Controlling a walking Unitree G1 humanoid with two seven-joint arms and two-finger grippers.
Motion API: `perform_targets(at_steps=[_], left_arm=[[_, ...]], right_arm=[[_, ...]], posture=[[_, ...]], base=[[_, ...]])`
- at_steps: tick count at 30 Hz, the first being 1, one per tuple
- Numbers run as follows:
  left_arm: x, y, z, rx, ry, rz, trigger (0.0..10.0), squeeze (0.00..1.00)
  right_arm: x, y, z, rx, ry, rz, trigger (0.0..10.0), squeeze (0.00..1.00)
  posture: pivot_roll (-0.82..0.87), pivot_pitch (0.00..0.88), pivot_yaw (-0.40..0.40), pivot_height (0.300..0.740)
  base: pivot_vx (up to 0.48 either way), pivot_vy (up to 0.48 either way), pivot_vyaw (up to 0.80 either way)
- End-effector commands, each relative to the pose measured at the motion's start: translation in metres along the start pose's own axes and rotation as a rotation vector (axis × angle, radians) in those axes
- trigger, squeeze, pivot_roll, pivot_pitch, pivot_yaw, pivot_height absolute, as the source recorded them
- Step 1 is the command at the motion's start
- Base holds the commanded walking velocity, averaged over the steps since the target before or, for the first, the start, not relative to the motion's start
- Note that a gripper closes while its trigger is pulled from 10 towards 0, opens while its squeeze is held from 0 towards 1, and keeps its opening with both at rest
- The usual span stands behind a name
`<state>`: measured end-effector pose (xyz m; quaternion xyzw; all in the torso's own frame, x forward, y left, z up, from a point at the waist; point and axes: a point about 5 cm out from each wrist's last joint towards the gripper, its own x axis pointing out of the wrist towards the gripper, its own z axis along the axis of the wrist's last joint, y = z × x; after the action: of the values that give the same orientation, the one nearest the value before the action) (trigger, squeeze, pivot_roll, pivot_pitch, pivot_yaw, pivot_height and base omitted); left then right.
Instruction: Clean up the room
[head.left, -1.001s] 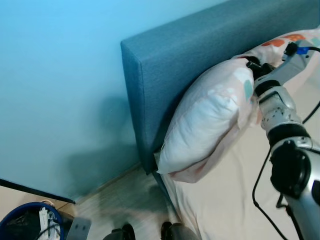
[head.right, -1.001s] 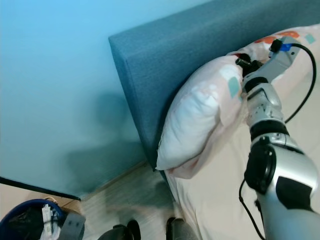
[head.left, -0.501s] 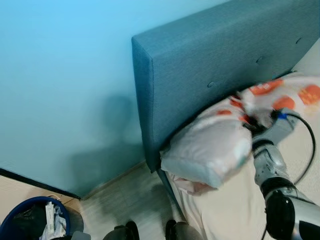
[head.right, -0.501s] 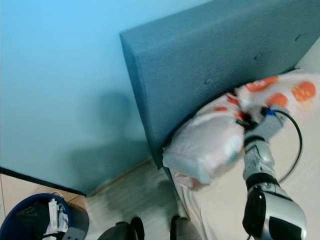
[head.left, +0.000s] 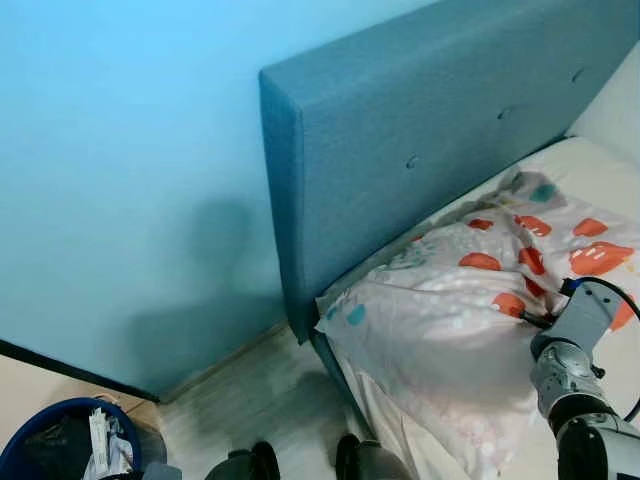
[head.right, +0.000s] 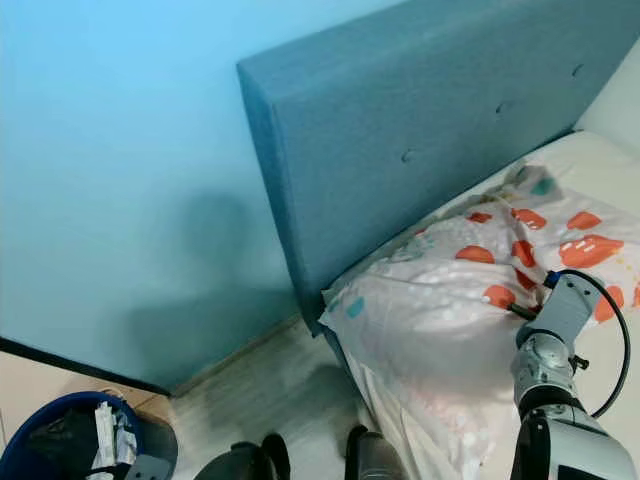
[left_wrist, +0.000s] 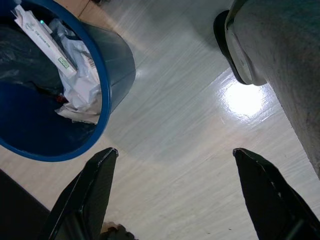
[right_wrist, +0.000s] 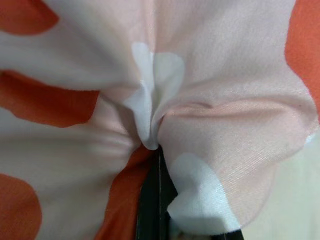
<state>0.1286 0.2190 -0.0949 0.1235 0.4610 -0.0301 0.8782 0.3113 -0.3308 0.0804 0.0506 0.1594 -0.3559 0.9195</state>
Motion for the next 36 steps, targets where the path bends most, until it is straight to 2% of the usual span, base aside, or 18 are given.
perform_targets(at_steps=[1, 2, 4, 5, 10, 15, 18, 19, 20, 22, 23, 28, 29, 30, 32, 35, 36], left_arm=[[-0.001, -0.011, -0.009, -0.009, 0.039, -0.042, 10.0, 0.0], [-0.001, -0.011, -0.007, -0.027, 0.036, -0.04, 10.0, 0.0], [-0.001, -0.01, -0.006, -0.031, 0.035, -0.04, 10.0, 0.0], [0.0, -0.01, -0.005, -0.042, 0.033, -0.039, 10.0, 0.0], [0.003, -0.008, 0.004, -0.109, 0.016, -0.041, 10.0, 0.0], [0.009, -0.01, 0.027, -0.252, -0.061, -0.106, 10.0, 0.0], [0.011, -0.009, 0.035, -0.288, -0.092, -0.128, 10.0, 0.0], [0.013, -0.005, 0.056, -0.366, -0.172, -0.191, 10.0, 0.0], [0.014, -0.002, 0.067, -0.383, -0.213, -0.226, 10.0, 0.0], [0.014, 0.0, 0.073, -0.39, -0.239, -0.248, 10.0, 0.0], [0.014, 0.006, 0.087, -0.397, -0.283, -0.3, 10.0, 0.0], [0.013, 0.012, 0.102, -0.391, -0.331, -0.394, 10.0, 0.0], [0.012, 0.012, 0.107, -0.395, -0.35, -0.444, 10.0, 0.0], [0.01, 0.012, 0.113, -0.39, -0.37, -0.5, 10.0, 0.0], [0.01, 0.011, 0.116, -0.385, -0.383, -0.536, 10.0, 0.0], [0.004, 0.001, 0.14, -0.335, -0.471, -0.727, 10.0, 0.0], [0.004, 0.001, 0.14, -0.335, -0.471, -0.727, 10.0, 0.0]], right_arm=[[-0.002, -0.013, -0.021, -0.056, 0.086, -0.053, 10.0, 0.0], [-0.003, -0.013, -0.024, -0.065, 0.109, -0.058, 10.0, 0.68], [-0.003, -0.013, -0.025, -0.067, 0.113, -0.061, 10.0, 0.68], [-0.003, -0.013, -0.026, -0.074, 0.121, -0.063, 10.0, 1.0], [-0.003, -0.015, -0.029, -0.137, 0.164, -0.073, 10.0, 1.0], [0.0, -0.021, -0.016, -0.191, 0.135, -0.127, 10.0, 1.0], [0.001, -0.022, -0.011, -0.199, 0.121, -0.137, 10.0, 1.0], [0.003, -0.022, -0.003, -0.222, 0.099, -0.14, 10.0, 1.0], [0.004, -0.021, 0.001, -0.232, 0.089, -0.133, 10.0, 1.0], [0.004, -0.02, 0.003, -0.238, 0.083, -0.129, 10.0, 1.0], [0.004, -0.018, 0.005, -0.242, 0.072, -0.118, 10.0, 1.0], [0.002, -0.006, -0.001, -0.226, 0.084, -0.058, 10.0, 1.0], [-0.001, 0.0, -0.009, -0.231, 0.101, -0.018, 10.0, 0.59], [-0.004, 0.007, -0.018, -0.237, 0.124, 0.015, 10.0, 0.0], [-0.006, 0.011, -0.024, -0.241, 0.139, 0.034, 10.0, 0.0], [-0.022, 0.026, -0.063, -0.24, 0.237, 0.12, 10.0, 0.0], [-0.022, 0.026, -0.063, -0.24, 0.237, 0.12, 10.0, 0.0]], posture=[[0.01, 0.321, -0.006, 0.74], [0.0, 0.314, -0.006, 0.74], [0.0, 0.314, -0.006, 0.74], [0.01, 0.304, -0.009, 0.74], [0.0, 0.281, -0.012, 0.74], [-0.02, 0.248, -0.016, 0.74], [-0.02, 0.24, -0.016, 0.74], [-0.03, 0.223, -0.016, 0.74], [-0.04, 0.212, -0.015, 0.74], [-0.04, 0.212, -0.015, 0.74], [-0.05, 0.186, -0.016, 0.74], [-0.06, 0.167, -0.016, 0.74], [-0.07, 0.153, -0.015, 0.74], [-0.08, 0.142, -0.017, 0.74], [-0.08, 0.139, -0.017, 0.74], [-0.08, 0.108, -0.02, 0.74], [-0.08, 0.108, -0.02, 0.74]], base=[[0.0, 0.0, 0.0], [0.0, 0.0, 0.0], [0.0, 0.0, 0.0], [0.0, 0.0, 0.0], [0.0, 0.0, 0.0], [0.0, 0.0, 0.0], [0.0, 0.0, 0.0], [0.0, 0.0, 0.0], [0.0, 0.0, 0.0], [0.0, 0.0, 0.0], [0.0, 0.0, 0.0], [0.0, 0.0, -0.13], [0.0, 0.0, -0.73], [0.0, 0.0, -0.73], [0.0, 0.0, -0.73], [0.0, 0.0, -0.73], [0.0, 0.0, -0.74]])
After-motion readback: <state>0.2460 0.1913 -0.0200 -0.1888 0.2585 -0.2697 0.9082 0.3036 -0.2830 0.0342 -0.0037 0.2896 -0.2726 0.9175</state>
